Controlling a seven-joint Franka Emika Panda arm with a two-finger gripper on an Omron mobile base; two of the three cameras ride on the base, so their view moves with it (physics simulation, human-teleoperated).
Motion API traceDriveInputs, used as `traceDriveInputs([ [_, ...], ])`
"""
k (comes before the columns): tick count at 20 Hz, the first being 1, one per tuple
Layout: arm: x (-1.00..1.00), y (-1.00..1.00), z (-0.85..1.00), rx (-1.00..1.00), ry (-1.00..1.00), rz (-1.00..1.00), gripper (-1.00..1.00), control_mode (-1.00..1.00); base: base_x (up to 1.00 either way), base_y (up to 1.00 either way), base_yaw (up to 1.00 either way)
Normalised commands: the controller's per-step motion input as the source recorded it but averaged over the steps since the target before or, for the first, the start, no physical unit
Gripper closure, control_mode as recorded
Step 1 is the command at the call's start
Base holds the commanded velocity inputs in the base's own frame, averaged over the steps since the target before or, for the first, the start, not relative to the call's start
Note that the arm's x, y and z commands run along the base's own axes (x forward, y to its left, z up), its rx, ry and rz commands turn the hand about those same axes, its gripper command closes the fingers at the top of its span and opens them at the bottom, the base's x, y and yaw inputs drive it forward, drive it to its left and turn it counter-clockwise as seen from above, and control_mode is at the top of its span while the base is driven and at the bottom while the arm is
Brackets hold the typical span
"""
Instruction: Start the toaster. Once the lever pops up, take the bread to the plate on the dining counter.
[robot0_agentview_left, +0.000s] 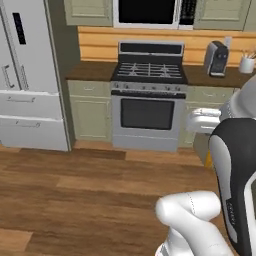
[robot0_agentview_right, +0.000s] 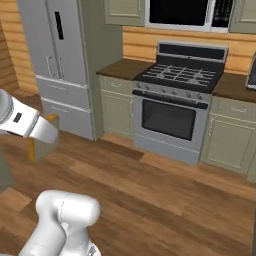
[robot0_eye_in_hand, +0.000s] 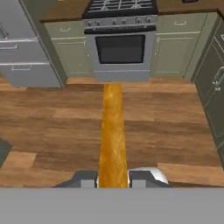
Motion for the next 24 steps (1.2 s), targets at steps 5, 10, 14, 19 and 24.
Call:
traceDriveInputs([
  [5, 0.00, 0.00, 0.00, 0.00, 0.00, 0.00, 1.00, 1.00, 1.00, 0.27, 0.52],
  [10, 0.00, 0.00, 0.00, 0.00, 0.00, 0.00, 1.00, 1.00, 1.00, 0.26, 0.52],
  [14, 0.00, 0.00, 0.00, 0.00, 0.00, 0.00, 1.00, 1.00, 1.00, 0.14, 0.53],
  [19, 0.00, 0.00, 0.00, 0.00, 0.00, 0.00, 1.00, 1.00, 1.00, 0.00, 0.54],
  [24, 0.00, 0.00, 0.00, 0.00, 0.00, 0.00, 1.00, 1.00, 1.00, -0.07, 0.54],
])
